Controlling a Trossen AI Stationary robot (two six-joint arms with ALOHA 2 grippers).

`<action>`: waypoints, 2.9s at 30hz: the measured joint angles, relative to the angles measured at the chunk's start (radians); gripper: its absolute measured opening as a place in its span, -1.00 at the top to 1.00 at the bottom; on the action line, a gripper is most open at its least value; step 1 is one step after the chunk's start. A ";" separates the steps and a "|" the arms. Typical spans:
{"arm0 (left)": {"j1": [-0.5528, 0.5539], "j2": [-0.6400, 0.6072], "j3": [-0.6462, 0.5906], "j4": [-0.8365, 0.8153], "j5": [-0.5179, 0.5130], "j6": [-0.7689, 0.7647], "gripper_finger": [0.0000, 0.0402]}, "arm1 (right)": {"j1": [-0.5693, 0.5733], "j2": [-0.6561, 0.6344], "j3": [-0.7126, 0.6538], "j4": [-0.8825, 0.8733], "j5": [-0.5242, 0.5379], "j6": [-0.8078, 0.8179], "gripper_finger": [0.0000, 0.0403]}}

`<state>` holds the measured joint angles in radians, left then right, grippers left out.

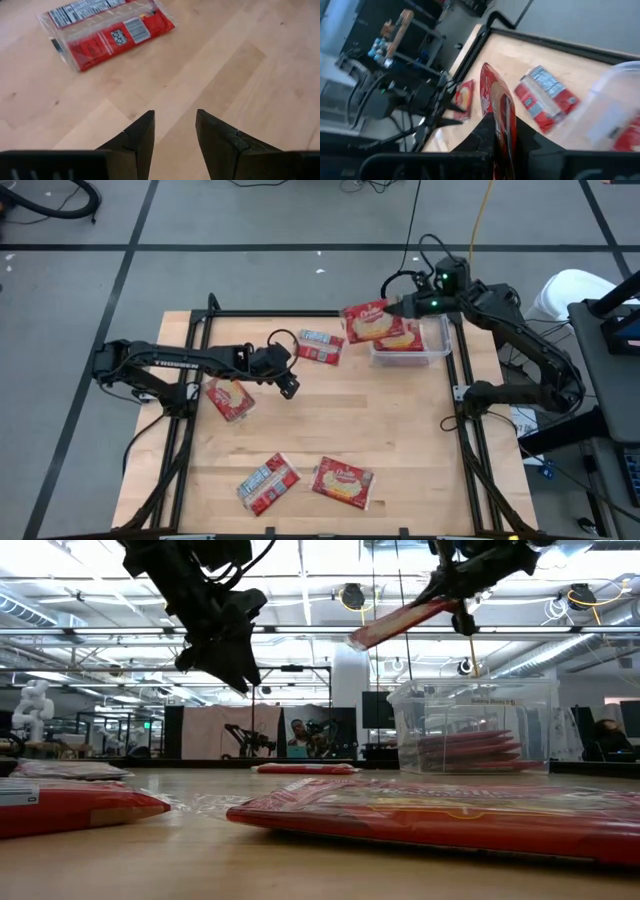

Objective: Sort popcorn bags into baskets
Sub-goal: Put the popcorn bag into the transparent container

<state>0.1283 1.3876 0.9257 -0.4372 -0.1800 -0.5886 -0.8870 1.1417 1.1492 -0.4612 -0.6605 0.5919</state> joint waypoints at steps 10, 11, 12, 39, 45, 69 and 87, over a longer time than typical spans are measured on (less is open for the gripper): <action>-0.064 0.000 0.000 -0.001 0.000 -0.098 0.27 | -0.150 -0.004 0.000 -0.138 -0.001 -0.032 0.94; -0.070 0.000 0.000 -0.001 0.000 -0.102 0.27 | -0.166 -0.003 0.000 -0.150 -0.003 -0.036 0.94; -0.075 0.000 0.000 0.000 0.000 -0.104 0.27 | -0.181 -0.003 0.000 -0.164 -0.005 -0.043 0.93; -0.090 0.000 0.000 -0.007 -0.014 -0.095 0.27 | -0.309 0.094 0.000 -0.352 0.135 -0.238 0.93; -0.090 0.000 0.000 -0.007 -0.017 -0.110 0.27 | -0.309 0.132 0.000 -0.352 0.141 -0.242 0.93; -0.090 0.000 0.000 -0.007 -0.032 -0.129 0.27 | -0.276 0.135 0.000 -0.281 0.269 -0.245 0.29; -0.105 0.000 0.000 -0.008 0.008 -0.144 0.27 | -0.224 -0.103 0.000 -0.224 0.106 -0.318 0.29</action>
<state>0.0233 1.3880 0.9253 -0.4454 -0.1716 -0.7330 -1.1115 1.0387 1.1496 -0.6848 -0.5545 0.2736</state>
